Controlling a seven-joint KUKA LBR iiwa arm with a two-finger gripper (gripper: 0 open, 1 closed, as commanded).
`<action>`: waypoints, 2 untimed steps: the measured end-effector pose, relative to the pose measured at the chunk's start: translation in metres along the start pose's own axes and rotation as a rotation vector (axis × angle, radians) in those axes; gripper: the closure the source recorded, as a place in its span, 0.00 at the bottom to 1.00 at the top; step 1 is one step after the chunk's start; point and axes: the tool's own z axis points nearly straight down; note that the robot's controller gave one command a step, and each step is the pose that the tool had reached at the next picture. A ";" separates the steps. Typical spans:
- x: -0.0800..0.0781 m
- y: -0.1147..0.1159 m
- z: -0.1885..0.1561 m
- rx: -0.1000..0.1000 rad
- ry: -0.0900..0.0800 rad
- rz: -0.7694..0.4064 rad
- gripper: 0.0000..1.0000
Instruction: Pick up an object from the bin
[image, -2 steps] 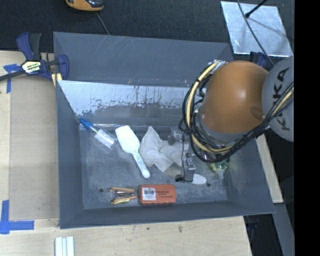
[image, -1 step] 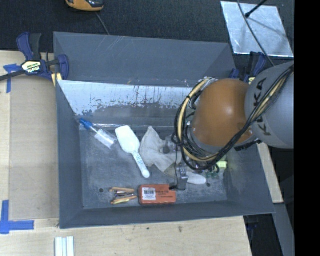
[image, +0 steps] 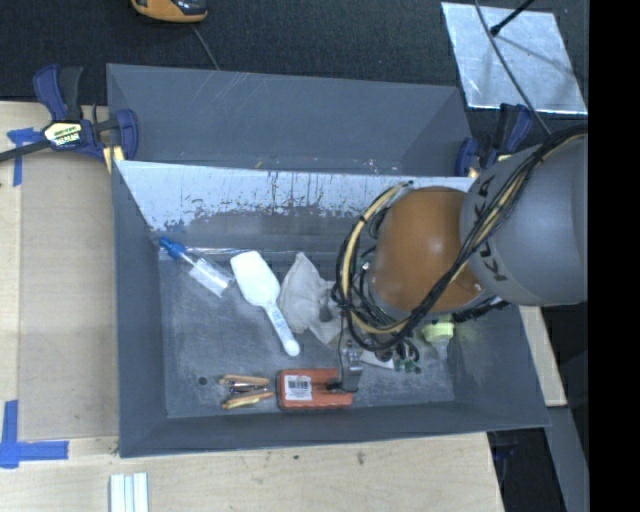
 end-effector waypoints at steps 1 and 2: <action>-0.035 -0.008 0.016 0.000 0.005 0.002 0.00; -0.031 -0.011 -0.030 0.000 0.010 0.000 0.00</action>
Offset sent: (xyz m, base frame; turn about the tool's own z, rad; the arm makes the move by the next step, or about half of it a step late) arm -0.0034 -0.0143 0.1920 -0.0103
